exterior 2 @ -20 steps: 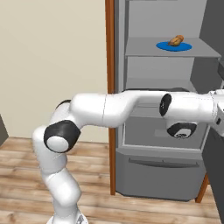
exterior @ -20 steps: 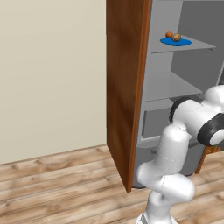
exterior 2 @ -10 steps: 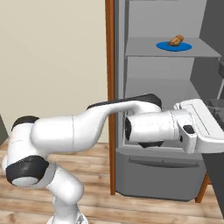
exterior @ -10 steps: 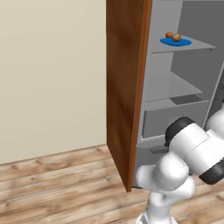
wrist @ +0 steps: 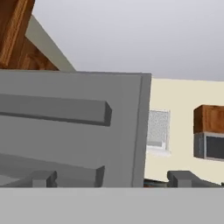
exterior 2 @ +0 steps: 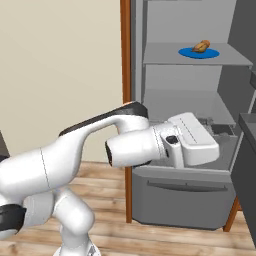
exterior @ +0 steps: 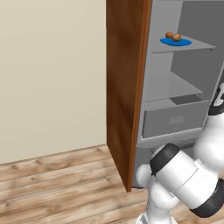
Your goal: Retrieve the chicken drumstick from the fridge and place it on the saucepan with marinade on the stove.
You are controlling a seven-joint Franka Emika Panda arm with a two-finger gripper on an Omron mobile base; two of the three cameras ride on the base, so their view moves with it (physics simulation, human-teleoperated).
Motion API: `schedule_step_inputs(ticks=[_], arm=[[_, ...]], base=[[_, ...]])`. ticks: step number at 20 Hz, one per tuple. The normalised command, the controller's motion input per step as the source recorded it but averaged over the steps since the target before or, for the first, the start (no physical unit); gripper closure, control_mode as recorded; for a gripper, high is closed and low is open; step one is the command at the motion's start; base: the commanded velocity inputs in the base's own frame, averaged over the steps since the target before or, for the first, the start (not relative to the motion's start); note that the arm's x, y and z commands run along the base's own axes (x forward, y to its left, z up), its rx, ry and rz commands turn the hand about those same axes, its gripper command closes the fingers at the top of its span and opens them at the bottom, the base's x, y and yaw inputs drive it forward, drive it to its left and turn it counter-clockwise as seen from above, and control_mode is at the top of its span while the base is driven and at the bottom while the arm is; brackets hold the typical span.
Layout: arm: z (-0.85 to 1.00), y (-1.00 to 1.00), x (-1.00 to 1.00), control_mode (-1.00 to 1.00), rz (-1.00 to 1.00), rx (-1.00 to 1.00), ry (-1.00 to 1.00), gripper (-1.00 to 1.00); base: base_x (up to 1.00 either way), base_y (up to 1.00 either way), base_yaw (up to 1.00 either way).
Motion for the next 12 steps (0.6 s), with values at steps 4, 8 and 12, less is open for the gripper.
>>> schedule_step_inputs(ticks=[4,8,12], arm=[[0.74,0.99,0.00,-1.00,0.08,0.00,0.27,-1.00],[0.74,0.90,0.00,-1.00,0.08,0.00,0.25,-1.00],[0.71,0.75,0.00,-1.00,0.01,0.07,0.15,-1.00]], base=[[0.00,0.00,0.00],[0.00,0.00,0.00],[0.00,0.00,0.00]])
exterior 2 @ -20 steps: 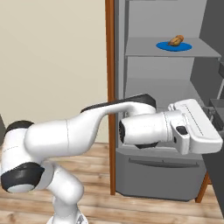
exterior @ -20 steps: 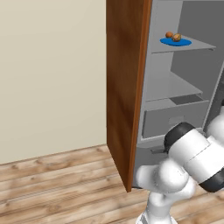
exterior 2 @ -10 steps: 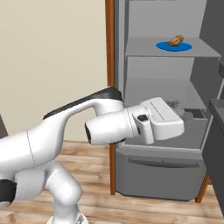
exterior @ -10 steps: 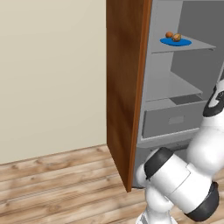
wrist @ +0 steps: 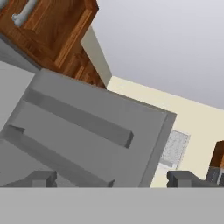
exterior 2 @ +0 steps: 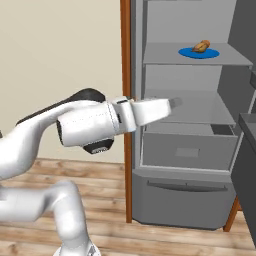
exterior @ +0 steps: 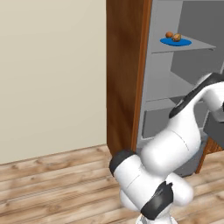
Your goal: Retrieve the chicken drumstick from the fridge and place it on the saucepan with marinade on the stove.
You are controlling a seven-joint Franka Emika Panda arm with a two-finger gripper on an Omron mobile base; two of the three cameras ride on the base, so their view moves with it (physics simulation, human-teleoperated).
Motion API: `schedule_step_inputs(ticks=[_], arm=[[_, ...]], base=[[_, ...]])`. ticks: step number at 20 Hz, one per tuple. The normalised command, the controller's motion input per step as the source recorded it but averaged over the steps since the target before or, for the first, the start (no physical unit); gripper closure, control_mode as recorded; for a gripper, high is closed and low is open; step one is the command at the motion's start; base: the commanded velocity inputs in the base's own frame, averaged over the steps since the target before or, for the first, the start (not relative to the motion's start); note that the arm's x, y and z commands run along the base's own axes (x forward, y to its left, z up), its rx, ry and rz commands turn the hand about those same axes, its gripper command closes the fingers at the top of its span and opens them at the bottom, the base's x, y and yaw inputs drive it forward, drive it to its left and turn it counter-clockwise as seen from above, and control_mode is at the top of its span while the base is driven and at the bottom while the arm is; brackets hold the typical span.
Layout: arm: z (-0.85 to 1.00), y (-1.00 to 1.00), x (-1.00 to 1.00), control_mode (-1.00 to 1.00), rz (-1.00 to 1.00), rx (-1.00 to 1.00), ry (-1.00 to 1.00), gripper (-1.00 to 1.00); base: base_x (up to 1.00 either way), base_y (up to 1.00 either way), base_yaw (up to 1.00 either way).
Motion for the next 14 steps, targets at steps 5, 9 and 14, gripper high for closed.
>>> schedule_step_inputs(ticks=[5,9,14], arm=[[0.71,0.51,0.00,-1.00,0.00,0.21,0.06,-1.00],[0.71,0.39,0.08,-1.00,0.00,0.27,0.04,-1.00],[0.59,0.25,0.17,-1.00,0.00,0.33,0.00,-1.00]], base=[[0.00,0.00,0.00],[0.00,0.00,0.00],[0.00,0.00,0.00]])
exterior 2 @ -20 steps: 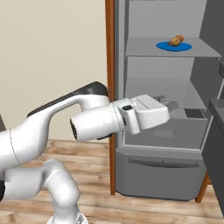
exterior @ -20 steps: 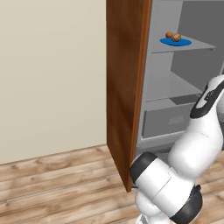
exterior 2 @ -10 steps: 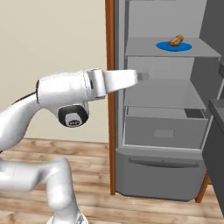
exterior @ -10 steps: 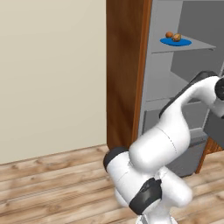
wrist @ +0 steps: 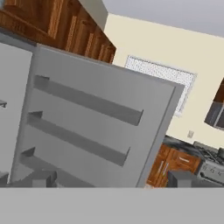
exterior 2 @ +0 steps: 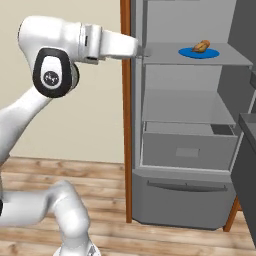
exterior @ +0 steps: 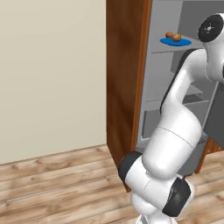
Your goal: Retrieve the chicken drumstick from the fridge and place it on the saucepan with marinade on the stove.
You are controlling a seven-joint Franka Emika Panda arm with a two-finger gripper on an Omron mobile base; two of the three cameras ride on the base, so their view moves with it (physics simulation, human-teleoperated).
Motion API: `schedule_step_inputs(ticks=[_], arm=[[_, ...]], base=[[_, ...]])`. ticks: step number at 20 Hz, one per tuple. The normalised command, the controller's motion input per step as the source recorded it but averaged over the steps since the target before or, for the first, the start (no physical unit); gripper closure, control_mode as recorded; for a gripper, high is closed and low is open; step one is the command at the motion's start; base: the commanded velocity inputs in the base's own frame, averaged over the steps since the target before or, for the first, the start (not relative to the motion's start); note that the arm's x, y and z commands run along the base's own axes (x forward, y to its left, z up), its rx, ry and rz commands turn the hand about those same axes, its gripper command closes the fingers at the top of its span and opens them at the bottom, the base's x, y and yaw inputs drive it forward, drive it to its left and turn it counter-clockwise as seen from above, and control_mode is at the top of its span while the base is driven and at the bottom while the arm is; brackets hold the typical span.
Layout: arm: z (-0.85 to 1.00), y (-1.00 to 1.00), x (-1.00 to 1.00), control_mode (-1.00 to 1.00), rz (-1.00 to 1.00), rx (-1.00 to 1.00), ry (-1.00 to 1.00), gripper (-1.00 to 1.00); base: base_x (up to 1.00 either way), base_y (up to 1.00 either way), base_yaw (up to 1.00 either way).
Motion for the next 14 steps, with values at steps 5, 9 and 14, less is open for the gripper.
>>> schedule_step_inputs(ticks=[5,9,14], arm=[[0.45,0.13,0.04,-1.00,0.00,0.40,0.00,-1.00],[0.32,0.21,0.00,-1.00,-0.01,0.39,0.00,-1.00],[-0.24,0.20,0.00,-1.00,0.00,0.29,-0.08,-1.00]], base=[[0.00,0.00,0.00],[0.00,0.00,0.00],[0.00,0.00,0.00]])
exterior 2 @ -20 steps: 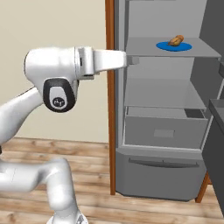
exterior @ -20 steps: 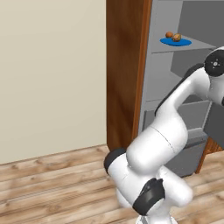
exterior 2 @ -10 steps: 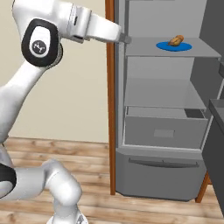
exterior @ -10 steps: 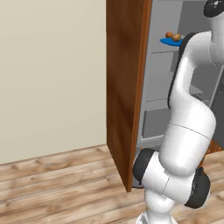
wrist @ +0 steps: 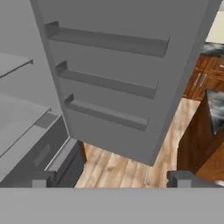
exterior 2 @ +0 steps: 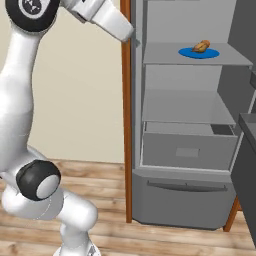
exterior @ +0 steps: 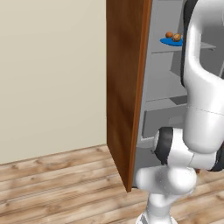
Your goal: Retrieve the chicken drumstick from the fridge and place it on the saucepan with marinade on the stove.
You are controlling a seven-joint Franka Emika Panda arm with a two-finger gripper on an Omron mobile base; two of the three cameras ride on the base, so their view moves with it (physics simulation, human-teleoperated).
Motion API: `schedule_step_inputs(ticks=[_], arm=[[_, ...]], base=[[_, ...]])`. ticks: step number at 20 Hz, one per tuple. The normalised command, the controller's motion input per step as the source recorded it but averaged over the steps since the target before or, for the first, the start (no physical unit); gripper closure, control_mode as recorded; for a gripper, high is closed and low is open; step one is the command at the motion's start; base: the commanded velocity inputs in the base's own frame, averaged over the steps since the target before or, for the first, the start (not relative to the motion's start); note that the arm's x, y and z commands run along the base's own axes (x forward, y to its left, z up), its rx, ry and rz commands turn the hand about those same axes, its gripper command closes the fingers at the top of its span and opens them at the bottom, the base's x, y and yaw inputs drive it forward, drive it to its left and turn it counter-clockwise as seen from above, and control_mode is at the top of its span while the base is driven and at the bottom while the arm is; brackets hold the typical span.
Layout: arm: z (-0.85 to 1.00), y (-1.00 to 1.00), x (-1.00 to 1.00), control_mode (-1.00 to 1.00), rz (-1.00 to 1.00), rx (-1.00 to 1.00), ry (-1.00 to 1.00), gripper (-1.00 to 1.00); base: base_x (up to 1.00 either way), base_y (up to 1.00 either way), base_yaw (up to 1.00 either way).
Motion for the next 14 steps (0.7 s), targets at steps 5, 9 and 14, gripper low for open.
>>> schedule_step_inputs(ticks=[5,9,14], arm=[[-0.77,0.19,0.00,-1.00,0.02,0.19,-0.21,-1.00],[-1.00,0.22,0.00,-1.00,0.11,0.06,-0.30,-1.00],[-1.00,0.33,0.06,-1.00,0.30,0.00,-0.24,-1.00]], base=[[0.00,0.00,0.00],[0.00,0.00,0.00],[0.00,0.00,0.00]])
